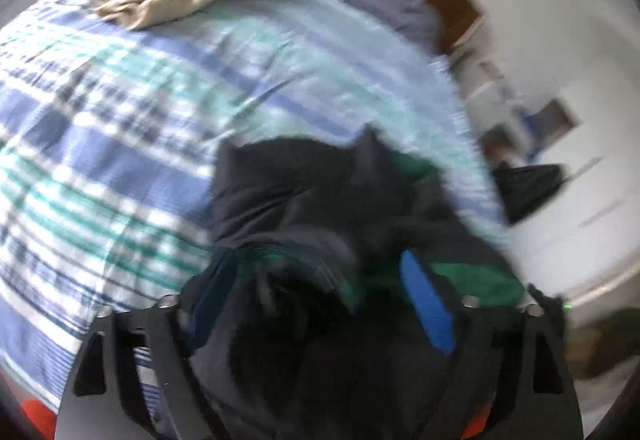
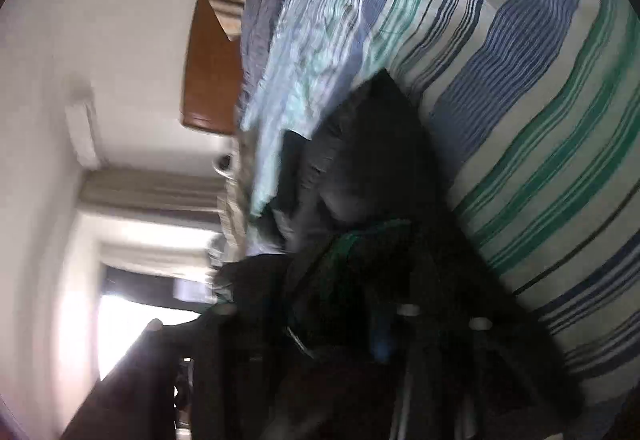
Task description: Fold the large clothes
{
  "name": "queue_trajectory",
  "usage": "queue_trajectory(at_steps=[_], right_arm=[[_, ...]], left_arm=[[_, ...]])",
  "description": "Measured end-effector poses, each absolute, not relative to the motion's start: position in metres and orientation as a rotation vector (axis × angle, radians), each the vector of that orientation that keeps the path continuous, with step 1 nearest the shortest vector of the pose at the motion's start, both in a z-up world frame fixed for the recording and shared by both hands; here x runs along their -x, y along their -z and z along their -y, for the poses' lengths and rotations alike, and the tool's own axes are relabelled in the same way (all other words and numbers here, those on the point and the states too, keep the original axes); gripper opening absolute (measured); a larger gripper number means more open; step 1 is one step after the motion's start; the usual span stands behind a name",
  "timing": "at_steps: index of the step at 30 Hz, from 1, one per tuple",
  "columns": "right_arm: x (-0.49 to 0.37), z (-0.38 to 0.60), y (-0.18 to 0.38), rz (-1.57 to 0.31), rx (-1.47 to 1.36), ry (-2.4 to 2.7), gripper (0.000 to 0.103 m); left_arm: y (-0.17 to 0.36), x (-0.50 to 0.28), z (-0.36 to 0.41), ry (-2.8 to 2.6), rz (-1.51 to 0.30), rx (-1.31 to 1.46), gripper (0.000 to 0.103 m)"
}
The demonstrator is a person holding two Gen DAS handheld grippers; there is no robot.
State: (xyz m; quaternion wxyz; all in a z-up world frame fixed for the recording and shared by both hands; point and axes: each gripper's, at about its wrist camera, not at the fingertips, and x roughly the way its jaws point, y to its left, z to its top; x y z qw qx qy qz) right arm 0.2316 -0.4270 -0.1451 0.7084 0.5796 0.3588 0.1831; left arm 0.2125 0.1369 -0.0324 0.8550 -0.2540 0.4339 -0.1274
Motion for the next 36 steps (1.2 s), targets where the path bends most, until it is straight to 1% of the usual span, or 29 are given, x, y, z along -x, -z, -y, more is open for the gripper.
queue_trajectory(at_steps=[1, 2, 3, 5, 7, 10, 11, 12, 13, 14, 15, 16, 18, 20, 24, 26, 28, 29, 32, 34, 35, 36], right_arm=[[-0.231, 0.430, 0.136, -0.780, -1.289, -0.419, 0.096], [-0.230, 0.436, 0.123, -0.763, -1.260, -0.412, 0.100], [-0.231, 0.439, 0.115, -0.757, -1.216, -0.407, 0.102], [-0.237, 0.438, 0.091, -0.782, -1.013, -0.369, 0.102], [-0.245, 0.429, 0.080, -0.833, -0.797, -0.308, 0.102], [-0.264, 0.400, 0.087, -0.946, -0.537, -0.310, 0.102], [-0.268, 0.396, 0.092, -0.970, -0.503, -0.308, 0.102], [-0.273, 0.388, 0.098, -1.000, -0.479, -0.310, 0.101], [-0.276, 0.382, 0.102, -1.015, -0.470, -0.314, 0.093], [-0.276, 0.377, 0.102, -1.016, -0.441, -0.295, 0.079], [-0.272, 0.372, 0.096, -1.010, -0.384, -0.259, 0.040], [-0.267, 0.369, 0.091, -1.000, -0.344, -0.233, 0.026], [-0.258, 0.364, 0.076, -0.971, -0.265, -0.195, 0.018], [-0.259, 0.362, 0.053, -0.919, -0.221, -0.169, 0.016], [-0.283, 0.358, -0.003, -0.764, -0.161, -0.104, 0.016], [-0.305, 0.355, -0.022, -0.701, -0.142, -0.056, 0.016], [-0.328, 0.345, -0.021, -0.673, -0.111, -0.017, 0.016], [-0.337, 0.342, -0.018, -0.666, -0.093, 0.006, 0.016], [-0.364, 0.336, 0.020, -0.695, -0.044, 0.083, 0.016], [-0.378, 0.336, 0.063, -0.754, -0.031, 0.127, 0.016], [-0.384, 0.338, 0.091, -0.808, -0.046, 0.143, 0.016], [-0.388, 0.341, 0.118, -0.846, -0.067, 0.155, 0.016]], left_arm=[[0.022, -0.207, -0.144, 0.284, -0.880, 0.538, 0.099], [0.017, -0.207, -0.149, 0.288, -0.861, 0.529, 0.100], [0.010, -0.203, -0.154, 0.293, -0.843, 0.488, 0.101], [0.015, -0.208, -0.152, 0.298, -0.873, 0.413, 0.102], [0.044, -0.227, -0.143, 0.298, -0.984, 0.338, 0.101], [0.084, -0.247, -0.123, 0.252, -1.115, 0.259, 0.099], [0.093, -0.251, -0.116, 0.244, -1.138, 0.233, 0.095], [0.099, -0.253, -0.110, 0.240, -1.149, 0.215, 0.078], [0.100, -0.252, -0.103, 0.239, -1.160, 0.203, 0.064], [0.095, -0.247, -0.099, 0.219, -1.146, 0.194, 0.052], [0.089, -0.243, -0.098, 0.206, -1.130, 0.188, 0.027], [0.079, -0.235, -0.098, 0.196, -1.104, 0.179, 0.018], [0.053, -0.226, -0.103, 0.204, -1.036, 0.200, 0.014], [0.032, -0.226, -0.104, 0.204, -0.966, 0.210, 0.014], [-0.013, -0.257, -0.096, 0.122, -0.792, 0.204, 0.014], [-0.019, -0.279, -0.089, 0.066, -0.746, 0.193, 0.014], [-0.013, -0.302, -0.084, 0.018, -0.724, 0.177, 0.014], [-0.007, -0.311, -0.081, -0.001, -0.716, 0.160, 0.014], [0.036, -0.341, -0.063, -0.074, -0.718, 0.036, 0.014], [0.082, -0.360, -0.057, -0.125, -0.784, -0.026, 0.016], [0.106, -0.365, -0.059, -0.134, -0.826, -0.025, 0.019], [0.125, -0.366, -0.065, -0.129, -0.851, 0.004, 0.024]])
